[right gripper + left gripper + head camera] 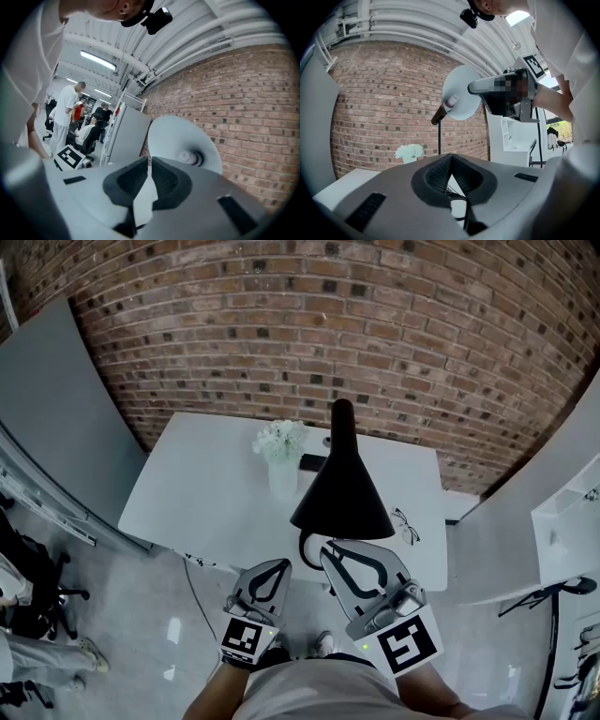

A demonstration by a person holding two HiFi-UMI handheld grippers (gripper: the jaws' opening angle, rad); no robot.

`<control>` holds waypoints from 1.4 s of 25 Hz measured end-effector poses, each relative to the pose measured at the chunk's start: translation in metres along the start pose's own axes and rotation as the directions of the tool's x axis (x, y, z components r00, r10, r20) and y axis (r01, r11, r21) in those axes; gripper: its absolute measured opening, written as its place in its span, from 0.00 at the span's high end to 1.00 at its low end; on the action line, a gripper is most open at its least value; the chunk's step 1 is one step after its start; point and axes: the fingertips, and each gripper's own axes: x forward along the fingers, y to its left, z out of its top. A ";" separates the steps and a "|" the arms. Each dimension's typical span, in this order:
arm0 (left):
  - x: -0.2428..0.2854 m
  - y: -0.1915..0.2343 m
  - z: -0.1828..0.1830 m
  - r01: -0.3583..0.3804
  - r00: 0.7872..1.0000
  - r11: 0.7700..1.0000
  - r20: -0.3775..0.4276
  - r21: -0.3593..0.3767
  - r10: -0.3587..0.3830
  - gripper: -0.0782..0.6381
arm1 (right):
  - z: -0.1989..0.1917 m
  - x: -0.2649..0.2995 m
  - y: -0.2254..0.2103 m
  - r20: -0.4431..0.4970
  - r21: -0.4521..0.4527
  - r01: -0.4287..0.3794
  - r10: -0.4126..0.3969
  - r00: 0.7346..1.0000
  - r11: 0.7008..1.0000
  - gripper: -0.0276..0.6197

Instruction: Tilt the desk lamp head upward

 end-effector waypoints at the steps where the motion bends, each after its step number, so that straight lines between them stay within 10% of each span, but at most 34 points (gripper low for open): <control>1: 0.000 -0.001 -0.001 -0.004 1.000 1.000 -0.004 0.003 0.004 0.88 | -0.005 -0.002 0.000 -0.002 0.010 -0.003 0.003 1.000 1.000 0.90; 35: -0.010 0.006 0.002 -0.092 0.995 0.995 -0.038 0.033 0.093 0.88 | -0.082 -0.013 0.004 -0.090 0.056 -0.042 0.047 0.995 0.998 0.91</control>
